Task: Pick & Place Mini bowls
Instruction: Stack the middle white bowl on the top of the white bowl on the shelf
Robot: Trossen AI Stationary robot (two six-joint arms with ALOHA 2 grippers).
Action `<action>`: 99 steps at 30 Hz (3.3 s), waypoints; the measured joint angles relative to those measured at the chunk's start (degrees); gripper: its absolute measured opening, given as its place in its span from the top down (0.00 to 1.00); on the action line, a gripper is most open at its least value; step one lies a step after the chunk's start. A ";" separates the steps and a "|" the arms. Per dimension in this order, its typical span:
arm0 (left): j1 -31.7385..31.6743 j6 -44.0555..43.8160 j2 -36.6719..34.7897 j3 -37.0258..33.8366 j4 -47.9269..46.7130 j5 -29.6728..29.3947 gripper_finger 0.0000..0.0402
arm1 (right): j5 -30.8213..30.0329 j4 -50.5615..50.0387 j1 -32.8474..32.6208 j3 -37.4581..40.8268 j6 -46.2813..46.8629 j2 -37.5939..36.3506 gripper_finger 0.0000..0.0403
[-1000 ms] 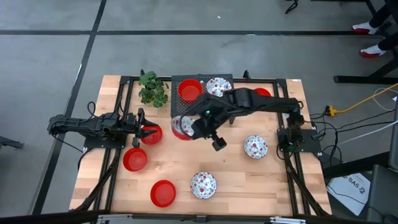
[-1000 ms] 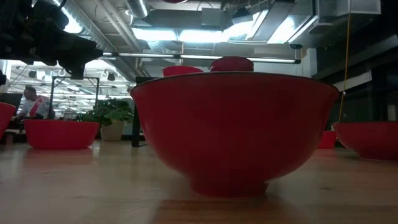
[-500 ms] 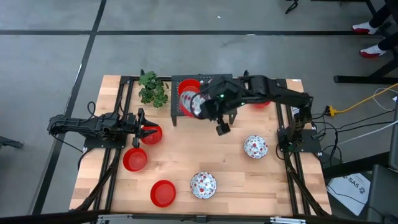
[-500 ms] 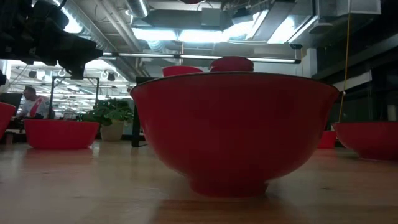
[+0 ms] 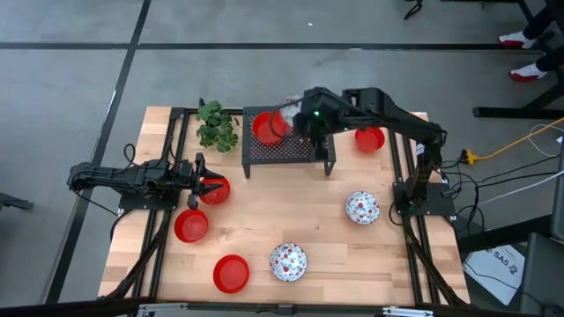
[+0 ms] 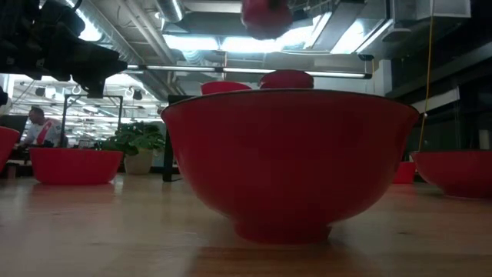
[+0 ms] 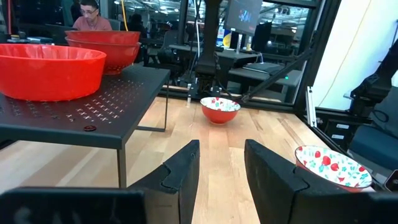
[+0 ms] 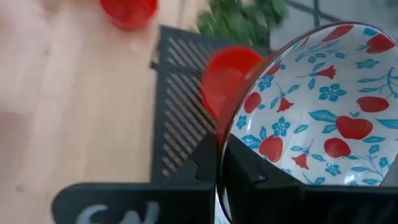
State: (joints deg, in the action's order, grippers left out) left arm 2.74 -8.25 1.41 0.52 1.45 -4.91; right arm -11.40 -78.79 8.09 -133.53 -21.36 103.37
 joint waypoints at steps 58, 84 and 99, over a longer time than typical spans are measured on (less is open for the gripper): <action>-0.01 0.00 0.00 0.00 0.00 0.02 0.69 | 3.50 -10.69 8.43 0.85 16.49 4.56 0.97; 0.01 0.00 0.00 -0.01 0.00 0.02 0.69 | 3.41 -6.10 7.92 11.08 13.38 5.27 0.93; 0.00 0.00 0.00 0.01 0.00 0.02 0.69 | 0.17 -4.40 7.88 11.08 10.97 5.25 0.74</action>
State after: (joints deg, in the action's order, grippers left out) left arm 2.74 -8.25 1.41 0.53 1.45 -4.89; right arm -11.23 -83.19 15.97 -122.45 -10.38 108.62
